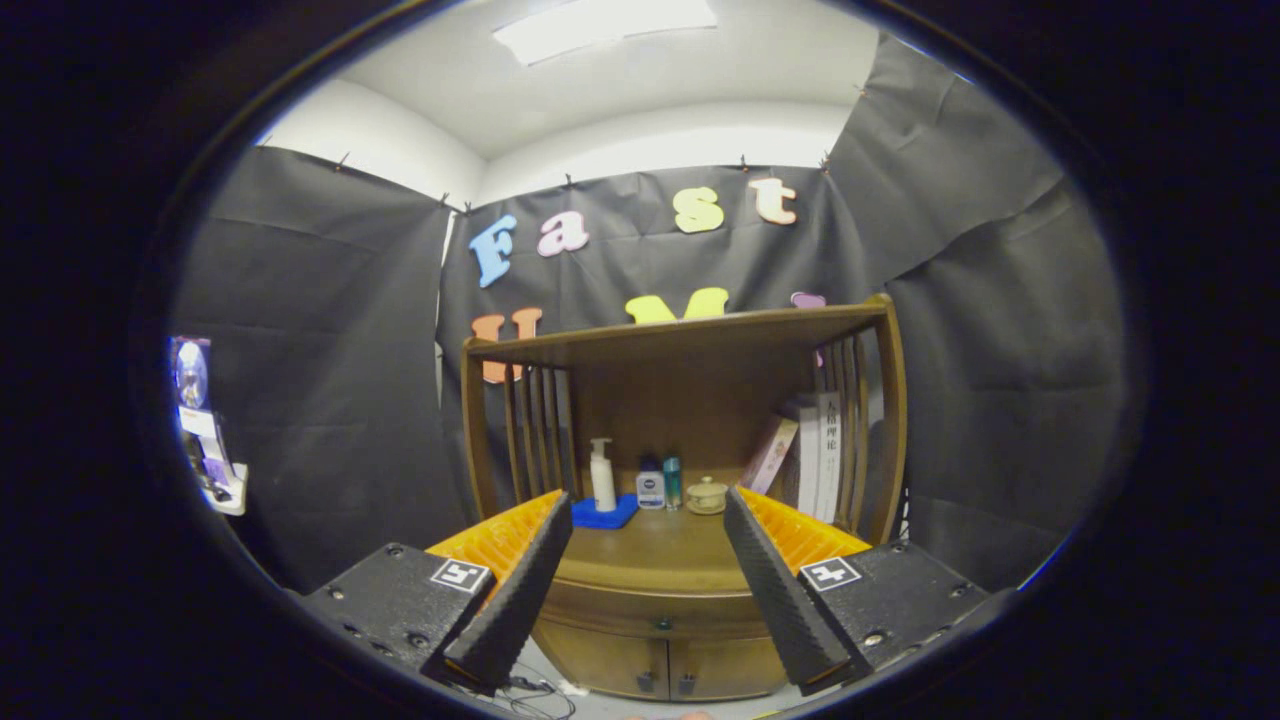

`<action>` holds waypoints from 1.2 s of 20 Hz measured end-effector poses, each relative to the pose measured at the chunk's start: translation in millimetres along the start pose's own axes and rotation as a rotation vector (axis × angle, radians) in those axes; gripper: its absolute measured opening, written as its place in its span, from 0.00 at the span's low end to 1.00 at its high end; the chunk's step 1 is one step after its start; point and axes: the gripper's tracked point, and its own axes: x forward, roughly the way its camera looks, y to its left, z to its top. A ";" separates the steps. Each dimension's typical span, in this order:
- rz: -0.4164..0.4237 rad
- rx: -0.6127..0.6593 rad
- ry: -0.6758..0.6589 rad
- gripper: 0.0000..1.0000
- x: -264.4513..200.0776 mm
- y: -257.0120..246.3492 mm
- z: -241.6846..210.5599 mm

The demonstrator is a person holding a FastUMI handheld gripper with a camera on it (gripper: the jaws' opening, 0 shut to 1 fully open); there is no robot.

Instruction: Pull open the drawer, take out the items inside it, and place them on the countertop above the cabinet.

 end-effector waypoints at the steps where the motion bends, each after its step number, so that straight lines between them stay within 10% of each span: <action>1: -0.007 0.000 0.009 0.98 3.9 -0.7 -7.9; 18: -0.076 0.001 0.244 0.93 105.3 -4.1 -224.4; 24: -0.136 0.009 0.327 0.77 130.8 -21.6 -284.6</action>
